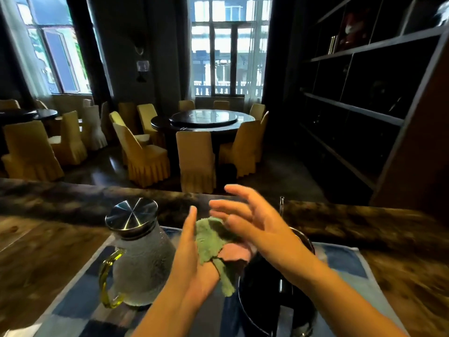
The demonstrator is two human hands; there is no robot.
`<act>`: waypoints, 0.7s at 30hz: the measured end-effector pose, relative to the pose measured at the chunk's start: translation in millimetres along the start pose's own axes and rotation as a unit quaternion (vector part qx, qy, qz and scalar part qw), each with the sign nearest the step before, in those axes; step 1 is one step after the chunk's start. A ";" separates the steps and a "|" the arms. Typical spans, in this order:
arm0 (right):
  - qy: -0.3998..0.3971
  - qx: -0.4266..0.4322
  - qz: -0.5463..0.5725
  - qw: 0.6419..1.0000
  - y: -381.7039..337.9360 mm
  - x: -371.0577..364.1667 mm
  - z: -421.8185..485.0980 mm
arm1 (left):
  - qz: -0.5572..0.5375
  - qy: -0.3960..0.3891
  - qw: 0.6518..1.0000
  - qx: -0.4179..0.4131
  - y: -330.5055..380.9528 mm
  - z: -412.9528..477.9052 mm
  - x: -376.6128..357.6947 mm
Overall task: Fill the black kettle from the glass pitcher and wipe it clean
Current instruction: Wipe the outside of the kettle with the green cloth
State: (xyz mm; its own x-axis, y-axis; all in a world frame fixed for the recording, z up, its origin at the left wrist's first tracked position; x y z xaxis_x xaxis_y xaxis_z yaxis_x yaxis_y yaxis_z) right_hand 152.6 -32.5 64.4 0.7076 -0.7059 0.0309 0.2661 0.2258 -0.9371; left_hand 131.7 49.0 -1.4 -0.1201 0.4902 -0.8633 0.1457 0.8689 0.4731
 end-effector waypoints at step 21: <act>0.269 -0.165 -0.587 0.746 26.5 68.9 -27.0 | 0.446 0.108 0.888 0.029 -47.4 104.2 101.5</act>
State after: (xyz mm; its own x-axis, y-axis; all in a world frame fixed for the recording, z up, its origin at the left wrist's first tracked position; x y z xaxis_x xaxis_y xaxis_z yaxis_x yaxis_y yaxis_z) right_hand 190.8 -93.4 32.3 -0.2749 -0.4746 0.8362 0.2571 -0.8743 -0.4118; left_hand 214.9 50.3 -129.7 -0.1167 0.9888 -0.0930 0.3271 0.1267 0.9364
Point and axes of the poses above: each hand's wrist, its own z-axis towards the middle knuckle, its own x-axis out of the back of the hand, y = z × x, the point moved 7 cm from there along z, towards the middle knuckle, and after that the axes turned 4 degrees about x, right-handed, at the moved point
